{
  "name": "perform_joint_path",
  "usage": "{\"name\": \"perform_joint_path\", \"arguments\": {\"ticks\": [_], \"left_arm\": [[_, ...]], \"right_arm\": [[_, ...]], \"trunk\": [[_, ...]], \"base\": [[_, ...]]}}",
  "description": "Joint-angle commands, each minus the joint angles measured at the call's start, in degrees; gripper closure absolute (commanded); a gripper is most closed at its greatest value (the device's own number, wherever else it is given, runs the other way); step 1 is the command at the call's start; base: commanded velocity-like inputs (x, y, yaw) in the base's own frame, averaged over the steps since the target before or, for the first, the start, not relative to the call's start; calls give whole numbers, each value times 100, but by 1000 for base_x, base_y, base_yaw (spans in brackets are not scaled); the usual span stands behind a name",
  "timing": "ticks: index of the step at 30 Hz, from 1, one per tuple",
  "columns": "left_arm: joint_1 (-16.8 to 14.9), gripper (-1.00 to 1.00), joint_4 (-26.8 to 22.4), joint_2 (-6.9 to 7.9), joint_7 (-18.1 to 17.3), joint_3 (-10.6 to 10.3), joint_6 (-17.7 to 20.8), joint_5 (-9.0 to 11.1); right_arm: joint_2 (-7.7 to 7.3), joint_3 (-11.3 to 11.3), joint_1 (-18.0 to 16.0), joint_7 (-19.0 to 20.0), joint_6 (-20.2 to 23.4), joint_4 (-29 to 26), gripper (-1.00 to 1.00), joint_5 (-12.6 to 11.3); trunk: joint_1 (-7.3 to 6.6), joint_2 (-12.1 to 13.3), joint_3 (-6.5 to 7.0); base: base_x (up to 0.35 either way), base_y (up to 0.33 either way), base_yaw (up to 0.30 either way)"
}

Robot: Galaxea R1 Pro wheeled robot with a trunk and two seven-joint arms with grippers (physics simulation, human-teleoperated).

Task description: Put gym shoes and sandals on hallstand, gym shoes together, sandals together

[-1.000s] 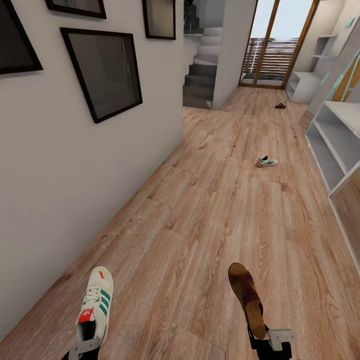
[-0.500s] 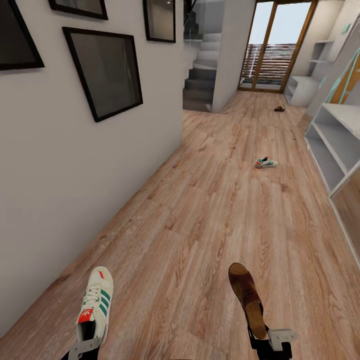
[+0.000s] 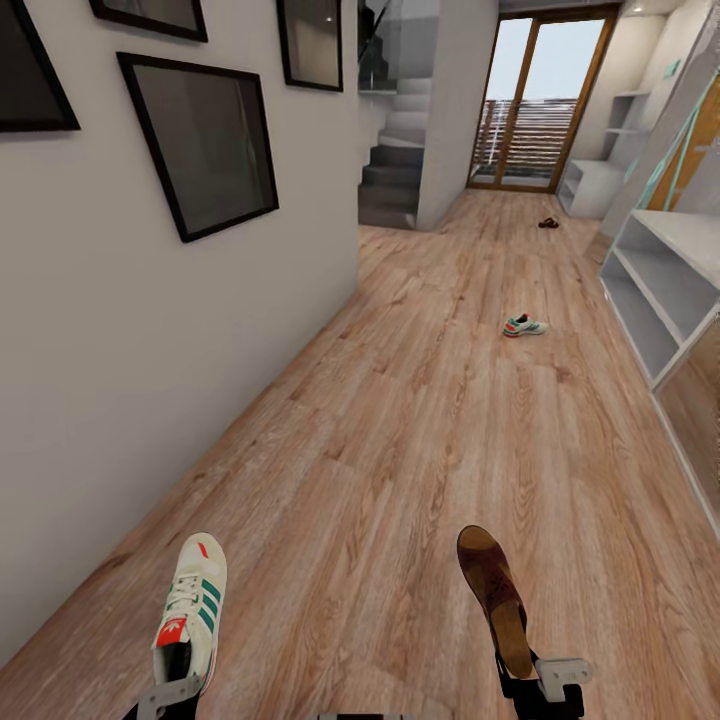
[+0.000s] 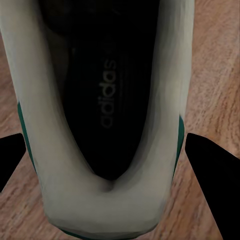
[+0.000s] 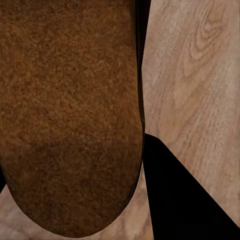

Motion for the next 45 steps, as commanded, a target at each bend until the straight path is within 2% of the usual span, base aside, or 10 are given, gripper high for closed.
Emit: {"name": "perform_joint_path", "arguments": {"ticks": [1,19,45], "left_arm": [[-3,100,3,-2,-63,17,-7,60],[-3,100,8,-2,-63,17,-7,60],[-3,100,0,-18,-63,17,-7,60]], "right_arm": [[1,-9,-3,7,-14,3,100,0],[2,-9,-3,7,-14,12,100,3],[1,-9,-3,7,-14,12,100,3]], "trunk": [[22,-43,-13],[417,-765,-176],[417,-765,56]], "base": [[0,0,-66],[0,0,-71],[14,0,-72]]}}
